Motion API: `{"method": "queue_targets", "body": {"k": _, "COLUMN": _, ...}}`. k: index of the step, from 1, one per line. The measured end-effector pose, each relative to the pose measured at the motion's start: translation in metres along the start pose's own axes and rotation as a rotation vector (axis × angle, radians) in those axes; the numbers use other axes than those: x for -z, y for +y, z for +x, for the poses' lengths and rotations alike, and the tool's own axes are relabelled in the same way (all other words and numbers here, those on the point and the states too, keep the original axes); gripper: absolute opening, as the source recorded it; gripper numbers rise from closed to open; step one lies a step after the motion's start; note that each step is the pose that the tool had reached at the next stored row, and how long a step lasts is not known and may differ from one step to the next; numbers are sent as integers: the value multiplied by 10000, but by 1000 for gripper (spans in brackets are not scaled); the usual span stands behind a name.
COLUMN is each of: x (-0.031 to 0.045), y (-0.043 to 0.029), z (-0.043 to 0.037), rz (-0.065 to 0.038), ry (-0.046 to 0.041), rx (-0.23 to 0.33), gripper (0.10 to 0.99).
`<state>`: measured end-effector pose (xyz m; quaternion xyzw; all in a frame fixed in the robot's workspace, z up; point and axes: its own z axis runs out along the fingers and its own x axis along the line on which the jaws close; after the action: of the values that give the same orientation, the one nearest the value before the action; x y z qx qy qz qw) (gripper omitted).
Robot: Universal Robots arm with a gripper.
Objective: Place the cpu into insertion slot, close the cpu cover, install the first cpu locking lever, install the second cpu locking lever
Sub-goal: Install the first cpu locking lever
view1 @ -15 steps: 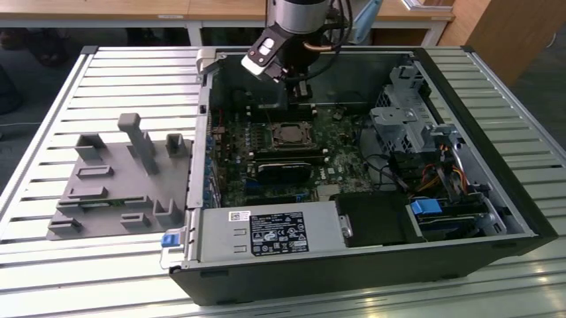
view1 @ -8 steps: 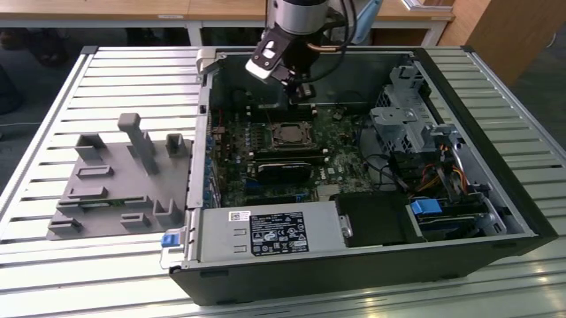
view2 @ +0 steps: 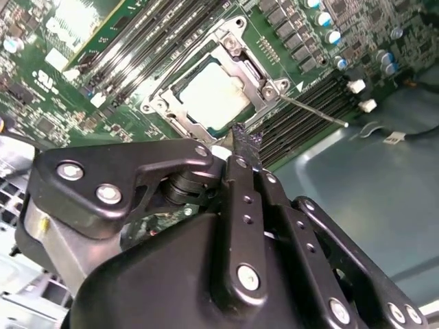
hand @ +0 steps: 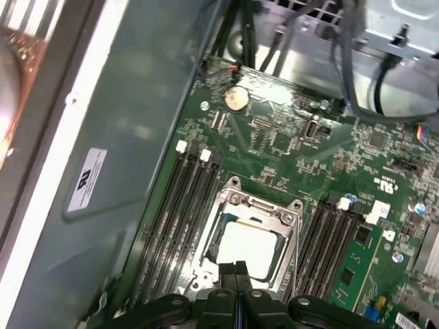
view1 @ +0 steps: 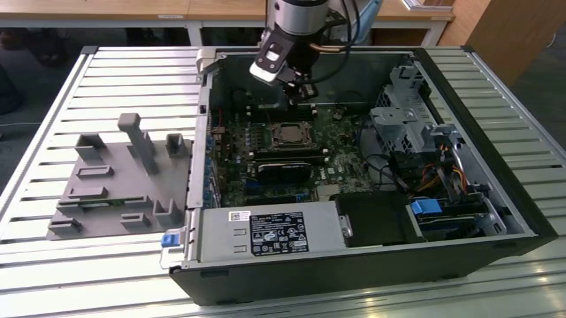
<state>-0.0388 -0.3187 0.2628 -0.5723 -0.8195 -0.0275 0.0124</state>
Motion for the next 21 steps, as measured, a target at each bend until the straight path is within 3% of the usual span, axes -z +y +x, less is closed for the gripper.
{"method": "queue_targets", "body": {"k": 21, "x": -5, "y": 0, "z": 0, "rz": 149, "ry": 93, "rx": 2887, "gripper": 106}}
